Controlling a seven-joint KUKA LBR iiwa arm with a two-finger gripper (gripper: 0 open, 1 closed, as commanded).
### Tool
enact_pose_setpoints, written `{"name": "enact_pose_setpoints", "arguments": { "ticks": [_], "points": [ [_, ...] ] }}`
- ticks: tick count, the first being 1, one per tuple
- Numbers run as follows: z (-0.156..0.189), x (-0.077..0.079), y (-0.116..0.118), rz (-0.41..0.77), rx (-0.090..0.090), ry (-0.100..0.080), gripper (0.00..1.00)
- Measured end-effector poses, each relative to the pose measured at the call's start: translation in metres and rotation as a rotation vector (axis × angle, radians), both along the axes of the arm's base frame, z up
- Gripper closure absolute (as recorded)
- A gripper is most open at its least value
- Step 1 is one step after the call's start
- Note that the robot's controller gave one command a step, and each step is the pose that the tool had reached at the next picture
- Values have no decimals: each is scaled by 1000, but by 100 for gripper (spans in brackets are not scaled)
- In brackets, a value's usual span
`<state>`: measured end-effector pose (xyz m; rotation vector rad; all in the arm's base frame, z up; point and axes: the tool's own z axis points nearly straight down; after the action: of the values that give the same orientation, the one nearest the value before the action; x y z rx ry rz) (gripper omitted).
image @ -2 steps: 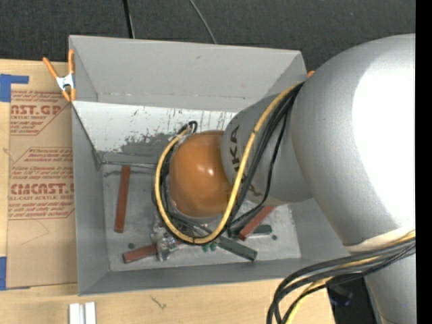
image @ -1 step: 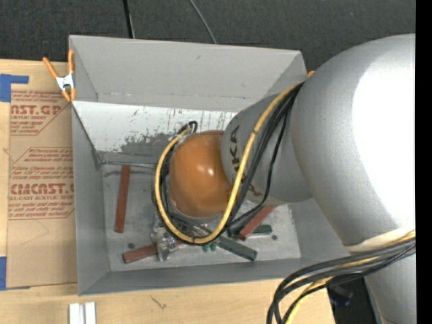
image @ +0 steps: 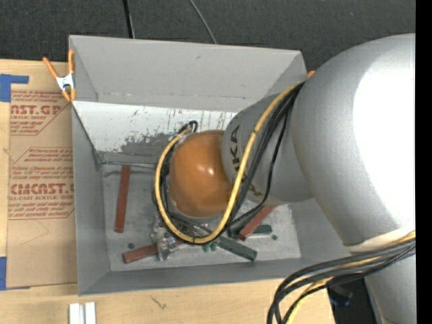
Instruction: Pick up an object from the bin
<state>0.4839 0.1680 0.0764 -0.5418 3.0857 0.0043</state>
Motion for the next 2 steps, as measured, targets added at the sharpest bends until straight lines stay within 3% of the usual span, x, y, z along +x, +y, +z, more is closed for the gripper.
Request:
{"name": "enact_pose_setpoints", "arguments": {
  "ticks": [2],
  "points": [
    [4,-1,0,0,-3,7,100]
  ]
}}
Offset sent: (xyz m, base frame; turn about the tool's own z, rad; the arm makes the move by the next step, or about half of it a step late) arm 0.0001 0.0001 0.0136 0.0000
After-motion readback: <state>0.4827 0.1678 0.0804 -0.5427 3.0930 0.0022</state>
